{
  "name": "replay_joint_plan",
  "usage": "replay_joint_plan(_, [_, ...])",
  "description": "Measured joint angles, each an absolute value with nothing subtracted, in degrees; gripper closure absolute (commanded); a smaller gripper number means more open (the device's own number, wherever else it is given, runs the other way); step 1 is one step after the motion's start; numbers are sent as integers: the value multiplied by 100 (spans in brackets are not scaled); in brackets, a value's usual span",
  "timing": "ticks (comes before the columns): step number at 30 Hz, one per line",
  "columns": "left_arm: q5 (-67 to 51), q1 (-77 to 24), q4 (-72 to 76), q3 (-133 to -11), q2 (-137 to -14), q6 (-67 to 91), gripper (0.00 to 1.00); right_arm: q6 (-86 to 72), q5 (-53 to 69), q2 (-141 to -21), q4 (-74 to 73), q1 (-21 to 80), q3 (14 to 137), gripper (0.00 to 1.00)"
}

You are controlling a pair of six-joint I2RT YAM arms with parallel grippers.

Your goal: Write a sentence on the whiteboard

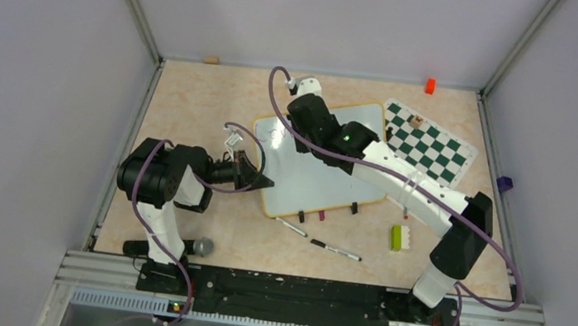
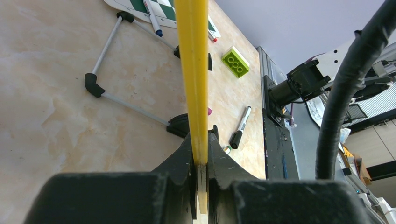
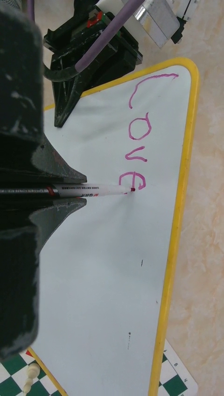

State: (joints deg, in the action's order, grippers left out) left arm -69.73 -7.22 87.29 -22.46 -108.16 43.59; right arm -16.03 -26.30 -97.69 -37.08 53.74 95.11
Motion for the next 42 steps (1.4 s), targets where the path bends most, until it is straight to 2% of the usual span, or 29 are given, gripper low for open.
replay_joint_plan(26, [-7004,-727,8746,-2246,-10816,4335,100,-1533,-2545,-9835,-3787,5371,9793,100])
replay_joint_plan(34, [-7011,-729,8750,-2252,-10816,4322,100,-1498,-2392,-8672,-3535,5369,9028,100])
replay_joint_plan(42, [-7011,-729,8753,-2252,-10816,4318,100,-1404,-2436,-7297,-3129,5369,7422,100])
